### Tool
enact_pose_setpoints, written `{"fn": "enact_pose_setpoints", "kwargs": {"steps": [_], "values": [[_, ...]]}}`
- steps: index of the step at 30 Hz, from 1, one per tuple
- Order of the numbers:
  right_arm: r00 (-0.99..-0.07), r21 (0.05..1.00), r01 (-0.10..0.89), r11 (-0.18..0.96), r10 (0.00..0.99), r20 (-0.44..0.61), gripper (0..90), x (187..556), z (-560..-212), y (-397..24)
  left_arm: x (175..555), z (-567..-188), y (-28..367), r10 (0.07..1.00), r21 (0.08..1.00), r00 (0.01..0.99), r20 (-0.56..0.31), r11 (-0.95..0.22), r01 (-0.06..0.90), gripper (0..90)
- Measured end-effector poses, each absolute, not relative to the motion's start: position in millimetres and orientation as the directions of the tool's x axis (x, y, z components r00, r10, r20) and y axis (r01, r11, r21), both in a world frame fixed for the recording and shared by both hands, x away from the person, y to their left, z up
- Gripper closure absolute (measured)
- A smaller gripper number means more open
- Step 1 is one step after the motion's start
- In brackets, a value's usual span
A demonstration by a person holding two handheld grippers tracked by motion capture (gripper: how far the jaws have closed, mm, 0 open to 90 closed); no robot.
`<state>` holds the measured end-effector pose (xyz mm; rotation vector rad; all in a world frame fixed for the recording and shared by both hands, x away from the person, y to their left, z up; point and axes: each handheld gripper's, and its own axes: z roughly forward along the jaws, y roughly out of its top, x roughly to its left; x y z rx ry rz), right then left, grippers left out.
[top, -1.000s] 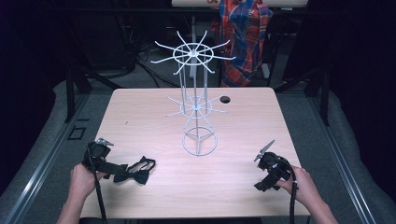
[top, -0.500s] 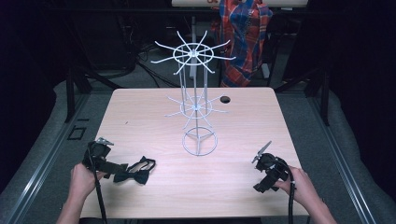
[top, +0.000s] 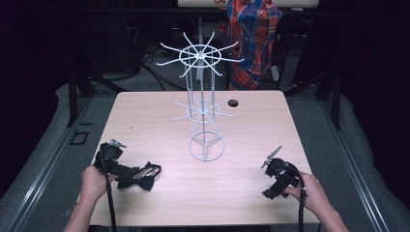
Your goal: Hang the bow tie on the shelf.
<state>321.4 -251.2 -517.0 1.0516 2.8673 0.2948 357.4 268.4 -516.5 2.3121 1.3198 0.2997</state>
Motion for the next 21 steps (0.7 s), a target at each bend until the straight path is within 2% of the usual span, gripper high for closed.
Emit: {"fn": "enact_pose_setpoints", "kwargs": {"steps": [9, 10, 12, 20, 21], "values": [[-0.757, 0.204, 0.640, 0.740, 0.654, 0.003, 11.6, 323, -518, -252, 366, -526, 261, 0.845, 0.465, 0.534, -0.040, -0.457, 0.758, 0.3], [-0.756, 0.204, 0.642, 0.739, 0.655, 0.004, 11.5, 323, -518, -253, 368, -526, 260, 0.843, 0.469, 0.536, -0.046, -0.456, 0.756, 5.1], [-0.749, 0.214, 0.649, 0.730, 0.662, 0.014, 9.9, 323, -519, -253, 372, -527, 260, 0.838, 0.470, 0.543, -0.044, -0.463, 0.752, 6.1], [-0.744, 0.214, 0.653, 0.726, 0.668, 0.001, 7.2, 323, -517, -254, 381, -535, 258, 0.851, 0.443, 0.523, -0.047, -0.452, 0.774, 5.8], [-0.739, 0.220, 0.657, 0.721, 0.674, -0.001, 6.6, 323, -517, -254, 382, -536, 258, 0.848, 0.438, 0.528, -0.043, -0.459, 0.773, 3.5]]}}
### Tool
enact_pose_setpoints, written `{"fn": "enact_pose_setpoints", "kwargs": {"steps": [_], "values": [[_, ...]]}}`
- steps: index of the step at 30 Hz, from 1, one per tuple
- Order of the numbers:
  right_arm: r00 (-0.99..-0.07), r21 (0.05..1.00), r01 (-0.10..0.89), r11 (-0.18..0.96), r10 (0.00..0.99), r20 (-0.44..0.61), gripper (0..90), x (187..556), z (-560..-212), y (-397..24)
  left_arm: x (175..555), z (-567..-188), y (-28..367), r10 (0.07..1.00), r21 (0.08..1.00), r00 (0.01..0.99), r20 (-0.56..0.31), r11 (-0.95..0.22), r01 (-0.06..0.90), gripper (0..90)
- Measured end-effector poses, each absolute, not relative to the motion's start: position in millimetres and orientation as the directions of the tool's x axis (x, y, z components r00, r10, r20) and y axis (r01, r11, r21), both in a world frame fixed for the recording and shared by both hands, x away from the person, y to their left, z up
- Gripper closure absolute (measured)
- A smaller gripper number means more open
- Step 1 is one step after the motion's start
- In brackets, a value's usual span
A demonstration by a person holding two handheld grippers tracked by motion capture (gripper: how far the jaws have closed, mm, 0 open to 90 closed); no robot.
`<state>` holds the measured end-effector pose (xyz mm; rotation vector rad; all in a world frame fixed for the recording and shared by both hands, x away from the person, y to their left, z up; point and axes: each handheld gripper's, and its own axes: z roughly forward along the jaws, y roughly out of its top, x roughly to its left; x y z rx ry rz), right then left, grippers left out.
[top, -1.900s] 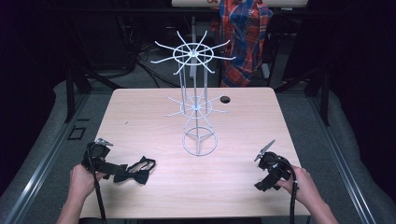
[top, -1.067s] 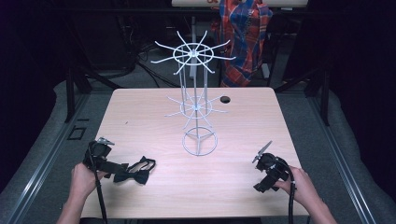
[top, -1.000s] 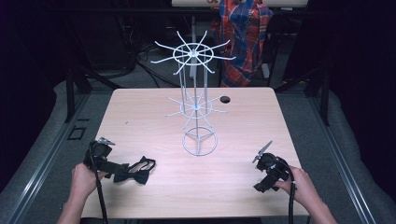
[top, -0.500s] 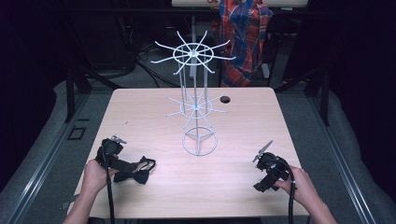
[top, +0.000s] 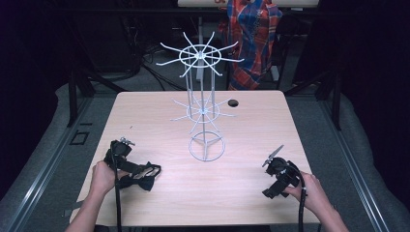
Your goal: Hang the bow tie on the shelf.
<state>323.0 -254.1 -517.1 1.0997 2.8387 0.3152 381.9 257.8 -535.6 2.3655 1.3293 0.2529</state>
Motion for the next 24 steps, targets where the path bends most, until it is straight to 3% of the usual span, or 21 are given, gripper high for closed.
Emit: {"fn": "enact_pose_setpoints", "kwargs": {"steps": [6, 12, 14, 15, 18, 24], "values": [[-0.725, 0.246, 0.664, 0.706, 0.689, -0.017, 4.1, 323, -515, -254, 392, -540, 253, 0.846, 0.416, 0.532, -0.026, -0.475, 0.776, 0.9], [-0.723, 0.248, 0.665, 0.705, 0.690, -0.024, 4.5, 323, -513, -256, 396, -545, 249, 0.839, 0.409, 0.543, -0.036, -0.483, 0.774, 15.8], [-0.718, 0.262, 0.668, 0.696, 0.696, -0.019, 5.1, 322, -513, -256, 396, -545, 246, 0.830, 0.405, 0.556, -0.037, -0.496, 0.768, 17.1], [-0.721, 0.252, 0.664, 0.704, 0.692, -0.033, 7.6, 322, -512, -256, 395, -546, 242, 0.818, 0.405, 0.574, -0.034, -0.514, 0.756, 24.4], [-0.720, 0.256, 0.665, 0.702, 0.693, -0.031, 10.7, 322, -512, -255, 395, -545, 240, 0.808, 0.400, 0.588, -0.027, -0.531, 0.747, 34.2], [-0.727, 0.242, 0.658, 0.713, 0.686, -0.046, 13.2, 323, -511, -254, 394, -548, 241, 0.791, 0.395, 0.609, -0.063, -0.541, 0.743, 46.0]]}}
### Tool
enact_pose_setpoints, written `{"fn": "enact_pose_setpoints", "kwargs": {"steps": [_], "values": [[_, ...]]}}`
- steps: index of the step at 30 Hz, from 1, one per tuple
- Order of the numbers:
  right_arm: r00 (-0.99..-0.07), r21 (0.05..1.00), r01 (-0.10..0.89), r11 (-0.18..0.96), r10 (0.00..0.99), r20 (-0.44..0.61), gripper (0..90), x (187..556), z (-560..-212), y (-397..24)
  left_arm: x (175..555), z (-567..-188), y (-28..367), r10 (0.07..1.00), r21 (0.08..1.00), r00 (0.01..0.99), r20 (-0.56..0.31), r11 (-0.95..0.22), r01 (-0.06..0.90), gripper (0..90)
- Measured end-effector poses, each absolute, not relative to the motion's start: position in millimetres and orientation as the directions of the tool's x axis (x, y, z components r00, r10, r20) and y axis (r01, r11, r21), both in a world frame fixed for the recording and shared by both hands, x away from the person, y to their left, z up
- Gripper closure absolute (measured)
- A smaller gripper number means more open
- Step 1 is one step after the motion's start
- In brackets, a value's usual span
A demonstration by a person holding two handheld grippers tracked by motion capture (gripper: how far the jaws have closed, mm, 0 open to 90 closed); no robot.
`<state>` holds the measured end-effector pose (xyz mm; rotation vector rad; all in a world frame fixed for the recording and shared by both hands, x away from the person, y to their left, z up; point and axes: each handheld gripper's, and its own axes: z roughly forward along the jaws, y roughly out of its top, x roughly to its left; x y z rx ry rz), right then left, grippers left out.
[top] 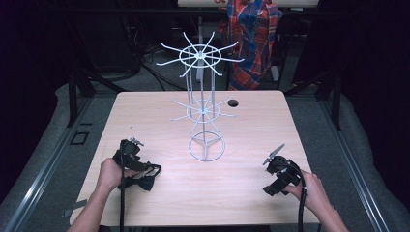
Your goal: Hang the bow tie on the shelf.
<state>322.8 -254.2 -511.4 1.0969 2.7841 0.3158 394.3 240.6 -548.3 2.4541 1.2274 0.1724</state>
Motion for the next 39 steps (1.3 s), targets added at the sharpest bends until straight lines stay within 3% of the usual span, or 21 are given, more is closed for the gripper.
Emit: {"fn": "enact_pose_setpoints", "kwargs": {"steps": [3, 19, 39], "values": [[-0.718, 0.244, 0.666, 0.705, 0.694, -0.046, 14.1, 323, -512, -255, 394, -550, 236, 0.775, 0.381, 0.630, -0.052, -0.568, 0.730, 55.4], [-0.702, 0.246, 0.677, 0.694, 0.709, -0.068, 20.8, 321, -511, -254, 390, -551, 230, 0.750, 0.369, 0.661, -0.015, -0.610, 0.701, 78.5], [-0.707, 0.210, 0.676, 0.706, 0.702, -0.083, 18.8, 323, -513, -256, 385, -533, 240, 0.754, 0.486, 0.657, -0.027, -0.564, 0.667, 81.6]]}}
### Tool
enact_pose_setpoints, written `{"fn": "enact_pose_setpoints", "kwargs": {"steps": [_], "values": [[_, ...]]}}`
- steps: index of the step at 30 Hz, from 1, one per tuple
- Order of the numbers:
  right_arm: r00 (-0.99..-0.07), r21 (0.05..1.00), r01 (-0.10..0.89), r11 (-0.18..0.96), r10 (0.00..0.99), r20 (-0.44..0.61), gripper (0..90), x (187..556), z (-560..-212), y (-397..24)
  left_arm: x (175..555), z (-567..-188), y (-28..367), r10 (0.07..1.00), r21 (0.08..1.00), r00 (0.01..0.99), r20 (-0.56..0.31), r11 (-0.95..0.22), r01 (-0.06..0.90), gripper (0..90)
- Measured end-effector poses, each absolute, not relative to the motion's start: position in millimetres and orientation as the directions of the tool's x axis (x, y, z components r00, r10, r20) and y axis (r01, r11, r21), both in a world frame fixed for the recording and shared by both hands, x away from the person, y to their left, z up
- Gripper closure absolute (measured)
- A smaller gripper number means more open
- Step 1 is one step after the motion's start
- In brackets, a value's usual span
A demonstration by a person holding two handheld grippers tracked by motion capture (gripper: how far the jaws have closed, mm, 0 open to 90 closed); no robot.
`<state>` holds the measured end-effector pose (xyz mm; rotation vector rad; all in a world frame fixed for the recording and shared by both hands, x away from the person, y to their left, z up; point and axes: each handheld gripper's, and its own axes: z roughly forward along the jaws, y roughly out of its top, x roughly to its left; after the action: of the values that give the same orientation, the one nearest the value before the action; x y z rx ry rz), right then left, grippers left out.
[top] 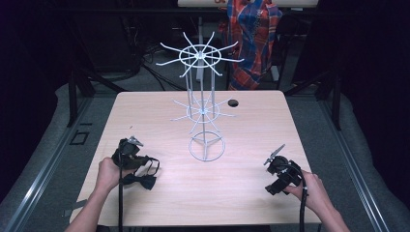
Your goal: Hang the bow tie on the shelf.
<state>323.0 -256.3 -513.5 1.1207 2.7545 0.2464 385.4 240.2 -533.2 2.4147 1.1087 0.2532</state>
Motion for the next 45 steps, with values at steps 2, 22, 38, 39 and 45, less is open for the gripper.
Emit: {"fn": "enact_pose_setpoints", "kwargs": {"steps": [2, 22, 38, 39, 45], "values": [[-0.707, 0.209, 0.676, 0.707, 0.702, -0.084, 18.7, 323, -514, -256, 384, -530, 242, 0.763, 0.507, 0.646, -0.031, -0.544, 0.668, 81.7], [-0.715, 0.201, 0.669, 0.716, 0.693, -0.088, 14.8, 322, -514, -256, 373, -509, 241, 0.783, 0.572, 0.621, -0.031, -0.495, 0.654, 82.0], [-0.721, 0.189, 0.661, 0.726, 0.684, -0.107, 15.0, 322, -514, -257, 365, -493, 236, 0.781, 0.602, 0.623, -0.031, -0.483, 0.636, 82.1], [-0.717, 0.203, 0.665, 0.719, 0.690, -0.094, 14.9, 322, -515, -257, 365, -492, 235, 0.781, 0.604, 0.624, -0.031, -0.483, 0.634, 82.1], [-0.721, 0.193, 0.662, 0.724, 0.686, -0.101, 15.0, 322, -515, -258, 366, -488, 231, 0.774, 0.612, 0.633, -0.022, -0.490, 0.621, 82.2]]}}
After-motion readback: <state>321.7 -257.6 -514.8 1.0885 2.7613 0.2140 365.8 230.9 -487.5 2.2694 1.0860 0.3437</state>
